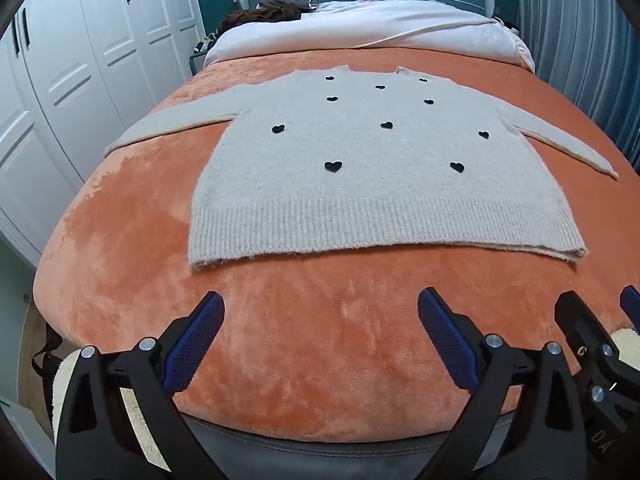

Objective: Fold small clothes

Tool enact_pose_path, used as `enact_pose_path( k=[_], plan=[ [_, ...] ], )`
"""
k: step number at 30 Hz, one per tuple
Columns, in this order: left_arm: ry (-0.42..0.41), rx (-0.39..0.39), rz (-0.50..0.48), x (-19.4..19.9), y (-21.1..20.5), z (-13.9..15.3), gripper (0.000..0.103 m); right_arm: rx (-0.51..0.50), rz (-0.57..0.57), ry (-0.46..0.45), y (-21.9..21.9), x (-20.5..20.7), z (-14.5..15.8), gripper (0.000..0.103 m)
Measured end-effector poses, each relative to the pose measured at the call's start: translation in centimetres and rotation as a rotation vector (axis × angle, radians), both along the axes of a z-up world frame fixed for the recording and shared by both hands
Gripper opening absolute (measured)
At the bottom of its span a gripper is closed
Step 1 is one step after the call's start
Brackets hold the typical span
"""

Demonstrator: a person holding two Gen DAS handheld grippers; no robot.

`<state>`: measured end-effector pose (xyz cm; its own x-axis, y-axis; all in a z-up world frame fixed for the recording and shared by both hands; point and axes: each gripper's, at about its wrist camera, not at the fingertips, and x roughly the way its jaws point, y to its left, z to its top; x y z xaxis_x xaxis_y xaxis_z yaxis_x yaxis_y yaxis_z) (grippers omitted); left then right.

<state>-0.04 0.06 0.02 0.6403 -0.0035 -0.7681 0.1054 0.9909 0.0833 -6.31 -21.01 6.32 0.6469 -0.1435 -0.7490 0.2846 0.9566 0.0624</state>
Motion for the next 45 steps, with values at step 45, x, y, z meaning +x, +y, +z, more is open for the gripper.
enact_pose_path(
  k=[45],
  plan=[
    [0.024,0.009,0.021,-0.9,0.2,0.9,0.095,-0.029,0.001,-0.008,0.6,-0.9,1.1,0.098]
  ],
)
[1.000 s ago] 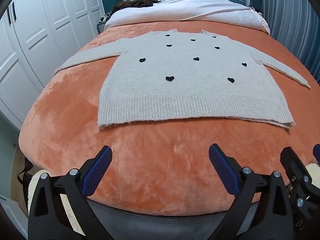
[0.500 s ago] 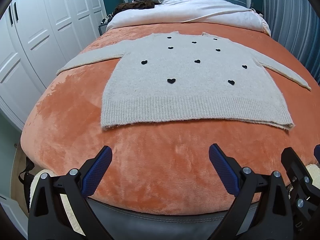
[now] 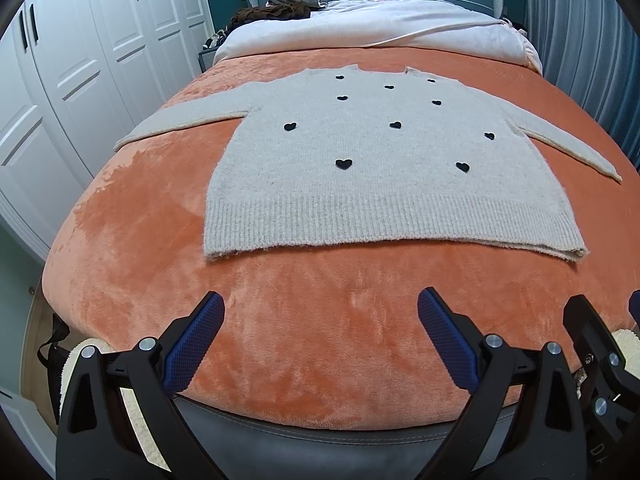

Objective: Fold small clothes

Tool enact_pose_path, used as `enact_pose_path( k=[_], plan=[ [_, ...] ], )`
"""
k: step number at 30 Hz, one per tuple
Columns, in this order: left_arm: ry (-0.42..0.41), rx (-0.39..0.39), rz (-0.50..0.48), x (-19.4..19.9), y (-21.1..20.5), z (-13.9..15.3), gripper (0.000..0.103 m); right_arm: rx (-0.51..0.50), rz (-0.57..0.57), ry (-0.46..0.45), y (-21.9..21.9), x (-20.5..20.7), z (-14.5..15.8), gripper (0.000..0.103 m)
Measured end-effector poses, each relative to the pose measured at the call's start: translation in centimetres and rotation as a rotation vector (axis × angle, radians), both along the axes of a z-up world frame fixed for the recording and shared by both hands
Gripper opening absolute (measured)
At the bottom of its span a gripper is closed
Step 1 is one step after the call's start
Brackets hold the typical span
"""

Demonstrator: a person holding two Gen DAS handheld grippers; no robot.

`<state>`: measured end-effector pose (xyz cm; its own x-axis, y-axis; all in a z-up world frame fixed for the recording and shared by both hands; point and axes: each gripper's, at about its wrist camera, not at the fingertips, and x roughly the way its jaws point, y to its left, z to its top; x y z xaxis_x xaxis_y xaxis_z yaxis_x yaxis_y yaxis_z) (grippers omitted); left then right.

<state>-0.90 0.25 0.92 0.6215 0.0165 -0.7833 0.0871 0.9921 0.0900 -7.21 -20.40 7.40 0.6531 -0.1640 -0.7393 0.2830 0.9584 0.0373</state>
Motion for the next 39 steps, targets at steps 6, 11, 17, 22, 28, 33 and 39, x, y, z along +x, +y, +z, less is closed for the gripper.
enact_pose_path(
  k=[6,11,17,22,28,33,39],
  plan=[
    [-0.003,0.0,0.004,-0.01,0.03,0.16,0.095,-0.001,0.0,0.0,0.0,0.01,0.01,0.098],
    [-0.005,-0.002,0.004,-0.05,0.09,0.21,0.095,-0.001,-0.001,-0.002,-0.02,-0.03,0.09,0.098],
    [-0.006,-0.003,0.004,-0.06,0.12,0.22,0.095,-0.002,-0.001,-0.002,0.01,-0.05,0.08,0.098],
    [-0.005,-0.003,0.005,-0.05,0.12,0.23,0.095,-0.001,-0.001,-0.001,0.01,-0.07,0.08,0.098],
    [-0.006,-0.003,0.004,-0.07,0.15,0.22,0.095,-0.002,-0.002,-0.001,-0.03,-0.09,0.09,0.098],
    [-0.007,-0.002,0.004,-0.08,0.15,0.22,0.095,0.0,-0.002,-0.003,-0.04,-0.14,0.15,0.098],
    [-0.008,-0.001,0.004,-0.01,0.17,0.25,0.095,-0.001,-0.002,-0.002,-0.09,-0.1,0.14,0.098]
  ],
)
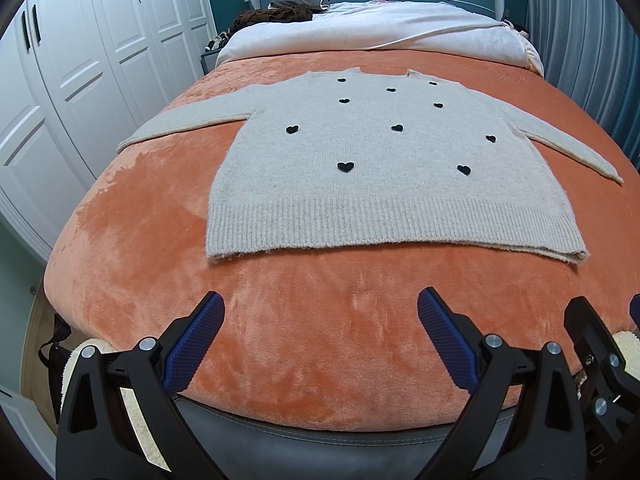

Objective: Fold small clothes

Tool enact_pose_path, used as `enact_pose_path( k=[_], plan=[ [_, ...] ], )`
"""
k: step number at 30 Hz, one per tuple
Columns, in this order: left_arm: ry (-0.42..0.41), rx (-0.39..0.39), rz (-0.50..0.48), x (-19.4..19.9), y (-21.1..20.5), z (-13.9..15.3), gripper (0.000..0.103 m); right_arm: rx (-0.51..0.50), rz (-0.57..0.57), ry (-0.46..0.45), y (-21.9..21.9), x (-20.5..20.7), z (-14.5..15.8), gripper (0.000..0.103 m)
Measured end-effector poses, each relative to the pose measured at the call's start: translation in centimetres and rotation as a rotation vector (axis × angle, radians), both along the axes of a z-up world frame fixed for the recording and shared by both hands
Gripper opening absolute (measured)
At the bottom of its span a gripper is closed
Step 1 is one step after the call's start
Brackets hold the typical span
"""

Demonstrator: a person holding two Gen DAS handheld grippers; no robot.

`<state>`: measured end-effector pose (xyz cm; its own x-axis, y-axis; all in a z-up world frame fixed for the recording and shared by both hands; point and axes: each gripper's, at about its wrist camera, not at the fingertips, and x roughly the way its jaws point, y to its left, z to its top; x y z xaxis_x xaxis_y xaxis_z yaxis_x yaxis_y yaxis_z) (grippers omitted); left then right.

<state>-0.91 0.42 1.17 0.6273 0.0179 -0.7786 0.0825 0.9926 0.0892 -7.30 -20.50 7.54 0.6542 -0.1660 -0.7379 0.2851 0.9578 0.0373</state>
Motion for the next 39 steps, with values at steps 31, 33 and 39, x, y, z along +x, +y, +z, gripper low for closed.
enact_pose_path(
  k=[31,33,39],
  plan=[
    [0.021,0.008,0.007,0.5,0.3,-1.0,0.095,0.018,-0.013,0.029,-0.6,0.1,-0.8,0.098],
    [0.028,0.006,0.006,0.6,0.2,-1.4,0.095,0.027,-0.006,0.037,-0.7,0.3,-1.2,0.098],
    [0.013,-0.104,0.009,2.0,2.1,-0.7,0.097,0.148,0.032,0.032,-4.5,3.3,-1.6,0.098]
  ],
)
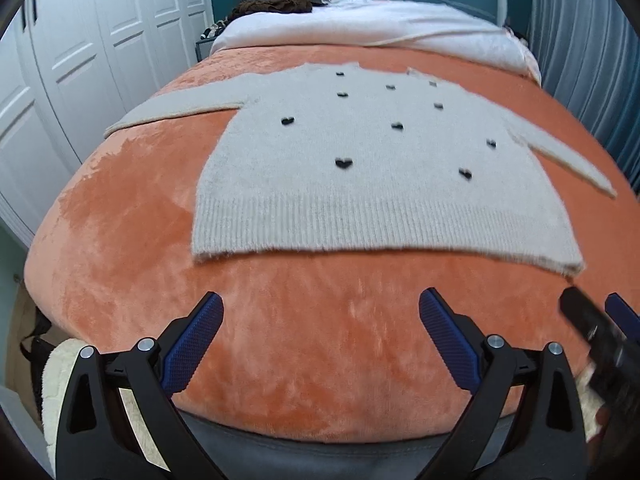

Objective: Fold small clothes
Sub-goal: 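Move both tools down onto the sweater toward its sleeves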

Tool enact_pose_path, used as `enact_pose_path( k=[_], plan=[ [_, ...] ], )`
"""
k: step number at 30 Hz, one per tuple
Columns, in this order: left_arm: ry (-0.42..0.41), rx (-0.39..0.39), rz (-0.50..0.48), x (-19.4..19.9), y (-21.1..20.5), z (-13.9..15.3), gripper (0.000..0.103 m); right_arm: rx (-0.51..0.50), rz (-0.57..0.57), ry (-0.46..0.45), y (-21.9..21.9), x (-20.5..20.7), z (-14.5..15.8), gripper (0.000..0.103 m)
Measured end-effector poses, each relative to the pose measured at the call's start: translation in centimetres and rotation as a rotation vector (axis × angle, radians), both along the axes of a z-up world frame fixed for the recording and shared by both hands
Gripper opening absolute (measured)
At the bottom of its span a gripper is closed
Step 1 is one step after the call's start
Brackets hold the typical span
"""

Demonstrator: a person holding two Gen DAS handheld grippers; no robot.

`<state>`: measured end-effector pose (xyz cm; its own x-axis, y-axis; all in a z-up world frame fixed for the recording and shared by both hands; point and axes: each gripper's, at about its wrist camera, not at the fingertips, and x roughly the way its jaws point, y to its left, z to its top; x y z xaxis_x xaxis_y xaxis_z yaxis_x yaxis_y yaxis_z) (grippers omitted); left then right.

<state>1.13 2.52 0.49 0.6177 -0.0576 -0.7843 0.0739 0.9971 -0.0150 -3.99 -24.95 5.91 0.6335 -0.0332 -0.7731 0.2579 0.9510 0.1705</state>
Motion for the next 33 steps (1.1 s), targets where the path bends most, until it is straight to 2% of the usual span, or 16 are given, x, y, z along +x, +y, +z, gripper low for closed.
enact_pose_path(
  k=[3,6,11,13,16,18,21,23,24,25,26,27,29,31,32,33],
  plan=[
    [-0.017,-0.048,0.033,1.8,1.8,1.0,0.098,0.053,-0.101,-0.024,-7.5,3.3,0.4,0.098],
    [-0.023,-0.043,0.09,4.2,3.1,1.4,0.098,0.104,-0.215,-0.03,-15.5,6.8,0.2,0.098],
    [-0.001,-0.076,0.168,7.7,4.3,0.6,0.098,0.168,-0.464,-0.021,-29.7,12.9,-2.7,0.098],
    [0.011,-0.08,0.184,9.0,4.2,0.0,0.098,0.214,-0.571,-0.02,-34.3,14.5,-4.3,0.094],
    [0.026,-0.083,0.19,10.2,3.7,-1.0,0.098,0.27,-0.698,-0.053,-39.5,16.3,-6.1,0.091],
    [0.045,-0.085,0.185,10.9,3.2,-2.1,0.098,0.291,-0.741,-0.055,-41.7,17.7,-7.1,0.09],
    [0.06,-0.085,0.177,11.6,2.5,-3.4,0.098,0.303,-0.757,-0.037,-43.7,20.4,-8.5,0.082],
    [0.072,-0.087,0.171,12.1,2.1,-4.1,0.098,0.262,-0.761,-0.022,-44.3,22.0,-8.9,0.076],
    [0.076,-0.09,0.166,12.4,1.9,-4.4,0.098,0.245,-0.756,-0.025,-44.8,22.6,-8.8,0.064],
    [0.078,-0.09,0.165,12.8,1.8,-4.6,0.098,0.247,-0.742,-0.026,-44.9,23.7,-8.7,0.036],
    [0.077,-0.092,0.163,13.1,1.6,-4.7,0.098,0.275,-0.727,-0.033,-45.0,24.3,-8.6,0.017],
    [0.074,-0.102,0.153,13.5,1.5,-4.7,0.098,0.32,-0.707,-0.059,-44.7,25.2,-8.0,0.013],
    [0.062,-0.114,0.139,14.4,1.1,-4.5,0.098,0.352,-0.62,-0.206,-42.4,27.3,-4.5,0.013],
    [0.041,-0.134,0.119,15.4,0.9,-3.9,0.098,0.339,-0.429,-0.306,-37.7,30.5,0.0,0.012],
    [0.025,-0.147,0.112,16.0,0.8,-3.4,0.098,0.34,-0.295,-0.349,-34.1,32.4,2.4,0.012],
    [0.005,-0.165,0.103,16.7,0.6,-2.9,0.098,0.345,-0.194,-0.373,-31.4,33.7,3.9,0.013]
  ],
)
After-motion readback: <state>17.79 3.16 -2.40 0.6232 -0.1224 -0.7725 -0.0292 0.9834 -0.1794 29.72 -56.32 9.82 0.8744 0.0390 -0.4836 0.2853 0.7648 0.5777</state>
